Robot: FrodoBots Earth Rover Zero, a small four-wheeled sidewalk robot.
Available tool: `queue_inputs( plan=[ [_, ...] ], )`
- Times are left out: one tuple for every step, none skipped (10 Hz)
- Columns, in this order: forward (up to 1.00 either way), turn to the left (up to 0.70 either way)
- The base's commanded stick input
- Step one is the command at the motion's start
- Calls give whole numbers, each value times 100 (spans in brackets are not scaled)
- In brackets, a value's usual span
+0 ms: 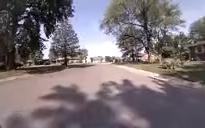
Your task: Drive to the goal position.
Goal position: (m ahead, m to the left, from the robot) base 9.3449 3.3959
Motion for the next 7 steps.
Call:
queue_inputs(
  plan=[
    [69, 3],
    [69, 3],
    [69, 3],
    [69, 3],
    [69, 3],
    [69, 3],
    [69, 3]
  ],
)
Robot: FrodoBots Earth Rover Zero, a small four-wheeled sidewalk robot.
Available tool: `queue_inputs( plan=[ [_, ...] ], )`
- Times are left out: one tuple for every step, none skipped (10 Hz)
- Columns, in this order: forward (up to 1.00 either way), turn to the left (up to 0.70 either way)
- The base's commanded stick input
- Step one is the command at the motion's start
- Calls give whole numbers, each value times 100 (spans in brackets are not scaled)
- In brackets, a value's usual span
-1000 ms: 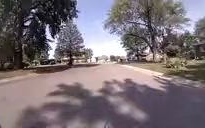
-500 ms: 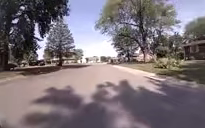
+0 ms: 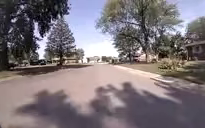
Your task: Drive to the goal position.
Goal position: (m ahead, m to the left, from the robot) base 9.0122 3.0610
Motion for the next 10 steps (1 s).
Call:
queue_inputs(
  plan=[
    [69, 3],
    [69, 3],
    [69, 3],
    [69, 3],
    [69, 3],
    [69, 3],
    [69, 3],
    [69, 3],
    [69, 3],
    [69, 3]
  ],
)
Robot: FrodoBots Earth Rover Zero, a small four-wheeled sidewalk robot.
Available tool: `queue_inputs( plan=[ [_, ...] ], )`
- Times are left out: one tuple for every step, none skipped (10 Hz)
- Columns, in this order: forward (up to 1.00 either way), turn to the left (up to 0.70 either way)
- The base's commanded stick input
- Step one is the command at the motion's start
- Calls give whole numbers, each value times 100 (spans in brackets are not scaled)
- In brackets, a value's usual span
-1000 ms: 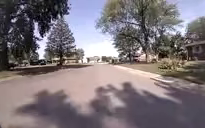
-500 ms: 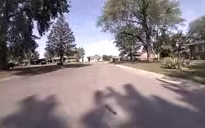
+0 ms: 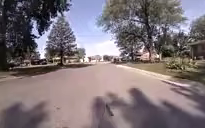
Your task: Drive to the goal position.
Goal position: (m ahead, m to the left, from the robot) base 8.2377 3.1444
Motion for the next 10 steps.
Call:
queue_inputs(
  plan=[
    [69, 3],
    [69, 3],
    [69, 3],
    [69, 3],
    [69, 3],
    [69, 3],
    [69, 3],
    [69, 3],
    [69, 3],
    [69, 3]
  ],
)
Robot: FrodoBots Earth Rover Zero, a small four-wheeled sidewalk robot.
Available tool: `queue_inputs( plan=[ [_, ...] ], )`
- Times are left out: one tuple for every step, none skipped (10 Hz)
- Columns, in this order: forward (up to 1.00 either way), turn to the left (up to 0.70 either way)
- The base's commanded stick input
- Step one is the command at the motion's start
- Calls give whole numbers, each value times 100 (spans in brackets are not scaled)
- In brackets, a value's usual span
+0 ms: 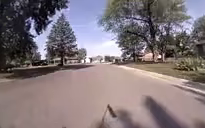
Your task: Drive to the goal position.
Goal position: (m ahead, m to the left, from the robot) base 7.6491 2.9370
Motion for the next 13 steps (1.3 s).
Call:
queue_inputs(
  plan=[
    [69, 3],
    [69, 3],
    [69, 3],
    [69, 3],
    [69, 3],
    [69, 3],
    [69, 3],
    [69, 3],
    [69, 3],
    [69, 3],
    [69, 3],
    [69, 3],
    [69, 3]
  ],
)
